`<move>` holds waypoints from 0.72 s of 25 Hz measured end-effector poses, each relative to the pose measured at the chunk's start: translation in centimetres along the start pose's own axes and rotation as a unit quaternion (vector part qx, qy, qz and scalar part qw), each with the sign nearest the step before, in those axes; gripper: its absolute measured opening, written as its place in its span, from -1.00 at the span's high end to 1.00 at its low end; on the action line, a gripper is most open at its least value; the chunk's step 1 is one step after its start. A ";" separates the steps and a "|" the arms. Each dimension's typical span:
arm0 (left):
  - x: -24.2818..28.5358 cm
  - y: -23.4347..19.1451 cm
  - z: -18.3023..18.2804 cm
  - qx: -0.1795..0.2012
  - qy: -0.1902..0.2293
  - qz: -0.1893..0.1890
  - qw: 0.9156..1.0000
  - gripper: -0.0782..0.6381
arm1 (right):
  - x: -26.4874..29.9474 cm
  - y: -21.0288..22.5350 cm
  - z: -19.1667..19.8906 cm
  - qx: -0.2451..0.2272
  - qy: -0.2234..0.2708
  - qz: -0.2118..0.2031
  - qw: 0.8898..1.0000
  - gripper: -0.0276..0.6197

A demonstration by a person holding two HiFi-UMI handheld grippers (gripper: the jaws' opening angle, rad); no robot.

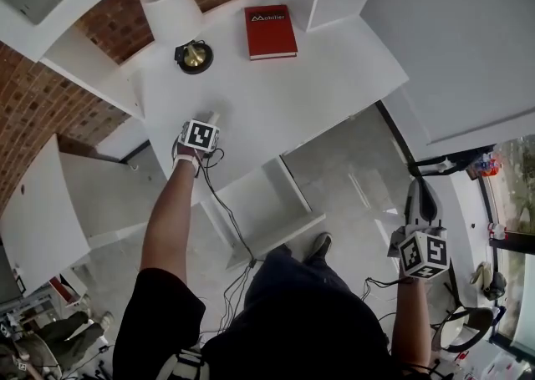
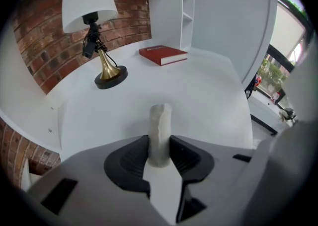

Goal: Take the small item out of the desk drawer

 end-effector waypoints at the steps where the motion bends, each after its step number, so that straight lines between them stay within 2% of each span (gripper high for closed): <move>1: 0.2 0.0 0.0 0.008 -0.006 -0.004 1.000 0.42 | -0.1 0.0 0.1 0.000 -0.001 0.001 1.000 0.84; 6: 0.3 -0.2 0.0 0.003 -0.012 -0.013 1.000 0.34 | -0.2 -0.3 -0.1 0.002 0.001 0.001 1.000 0.84; 8: -0.2 -0.3 -0.3 0.001 0.000 -0.016 1.000 0.29 | -0.3 -0.2 -0.2 0.003 0.003 0.001 1.000 0.84; 15: -4.3 0.2 -1.2 -0.024 0.067 -0.016 0.997 0.26 | -0.8 0.1 -0.4 0.008 0.019 -0.009 1.000 0.84; 18: -8.1 0.3 -2.0 -0.039 0.123 -0.033 0.991 0.26 | -0.7 0.1 -1.1 0.005 0.031 -0.021 0.999 0.84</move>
Point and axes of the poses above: the fingertips, and each gripper's own axes: x forward along the fingers, y to its right, z out of its underside, the point moved 4 cm from there along -x, backward along the fingers, and after that the axes turned 3 degrees about -x, right-handed, at the moved point
